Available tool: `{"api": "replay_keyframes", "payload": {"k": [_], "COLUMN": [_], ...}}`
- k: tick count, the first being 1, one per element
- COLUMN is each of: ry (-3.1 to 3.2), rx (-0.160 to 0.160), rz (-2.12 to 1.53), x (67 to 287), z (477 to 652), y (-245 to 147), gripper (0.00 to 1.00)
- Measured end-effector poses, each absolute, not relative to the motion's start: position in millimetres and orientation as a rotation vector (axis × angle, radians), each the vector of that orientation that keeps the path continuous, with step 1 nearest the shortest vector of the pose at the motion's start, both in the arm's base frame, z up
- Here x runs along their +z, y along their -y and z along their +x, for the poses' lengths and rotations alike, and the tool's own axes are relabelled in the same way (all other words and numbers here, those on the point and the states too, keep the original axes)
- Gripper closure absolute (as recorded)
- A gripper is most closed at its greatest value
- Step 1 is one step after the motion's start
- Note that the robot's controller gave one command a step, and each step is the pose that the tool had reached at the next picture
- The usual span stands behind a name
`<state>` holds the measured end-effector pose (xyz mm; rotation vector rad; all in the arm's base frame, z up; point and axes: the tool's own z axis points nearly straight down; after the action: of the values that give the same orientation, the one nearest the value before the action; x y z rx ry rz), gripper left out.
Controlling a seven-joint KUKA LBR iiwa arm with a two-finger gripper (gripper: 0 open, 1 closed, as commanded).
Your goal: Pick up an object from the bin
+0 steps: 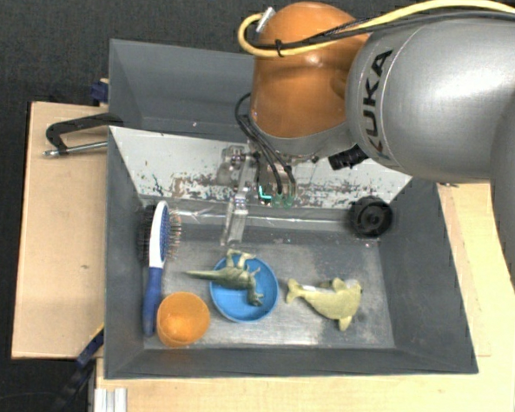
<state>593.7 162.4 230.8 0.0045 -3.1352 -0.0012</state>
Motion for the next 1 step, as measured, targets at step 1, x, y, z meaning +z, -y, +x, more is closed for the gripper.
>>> {"api": "replay_keyframes", "payload": {"k": [1], "ry": [3.132], "rx": [0.004], "rz": [0.01], "x": [128.1], "z": [553.0], "y": [-105.4], "gripper": [0.0]}}
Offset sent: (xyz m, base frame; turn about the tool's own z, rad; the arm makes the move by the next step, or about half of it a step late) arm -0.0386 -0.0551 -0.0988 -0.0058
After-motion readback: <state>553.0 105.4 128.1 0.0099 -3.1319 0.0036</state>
